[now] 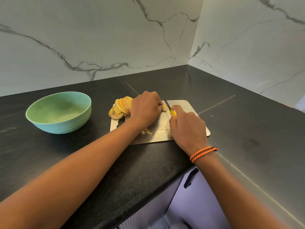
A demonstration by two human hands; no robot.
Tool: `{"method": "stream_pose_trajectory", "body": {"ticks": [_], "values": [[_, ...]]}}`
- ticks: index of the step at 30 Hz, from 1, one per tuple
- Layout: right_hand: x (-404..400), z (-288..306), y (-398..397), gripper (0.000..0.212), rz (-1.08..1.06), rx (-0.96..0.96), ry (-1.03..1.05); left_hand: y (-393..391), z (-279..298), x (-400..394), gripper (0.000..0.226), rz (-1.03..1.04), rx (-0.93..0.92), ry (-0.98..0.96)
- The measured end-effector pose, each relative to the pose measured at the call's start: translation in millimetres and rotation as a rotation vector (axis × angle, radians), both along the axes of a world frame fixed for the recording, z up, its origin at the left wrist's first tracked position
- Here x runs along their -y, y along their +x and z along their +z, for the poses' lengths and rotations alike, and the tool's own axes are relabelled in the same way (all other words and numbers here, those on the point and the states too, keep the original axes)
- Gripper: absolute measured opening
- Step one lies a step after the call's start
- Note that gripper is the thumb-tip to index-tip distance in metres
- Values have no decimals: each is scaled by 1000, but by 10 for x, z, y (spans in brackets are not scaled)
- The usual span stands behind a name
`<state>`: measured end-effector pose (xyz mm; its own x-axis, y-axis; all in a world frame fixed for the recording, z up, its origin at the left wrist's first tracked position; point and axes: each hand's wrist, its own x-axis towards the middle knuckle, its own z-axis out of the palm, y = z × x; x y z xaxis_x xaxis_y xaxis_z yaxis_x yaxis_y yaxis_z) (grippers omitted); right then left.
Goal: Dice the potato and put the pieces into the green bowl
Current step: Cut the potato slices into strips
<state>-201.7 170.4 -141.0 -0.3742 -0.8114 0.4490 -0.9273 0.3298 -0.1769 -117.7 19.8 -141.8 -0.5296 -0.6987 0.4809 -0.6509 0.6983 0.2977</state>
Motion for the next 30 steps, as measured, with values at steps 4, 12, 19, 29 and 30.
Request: {"method": "stream_pose_trajectory", "body": {"ticks": [4, 12, 19, 29, 30], "values": [[-1, -24, 5, 29, 3, -34, 10, -5, 8, -19, 18, 6, -3, -20], [-10, -15, 10, 32, 11, -55, -11, 6, 16, 0, 18, 5, 12, -30], [9, 6, -1, 27, 29, 13, 45, 2, -7, -1, 14, 17, -8, -11], [-48, 35, 111, 26, 34, 41, 69, -19, 10, -10, 18, 61, 43, 23], [-71, 38, 134, 26, 30, 47, 66, -18, 9, -13, 18, 62, 40, 27]]}}
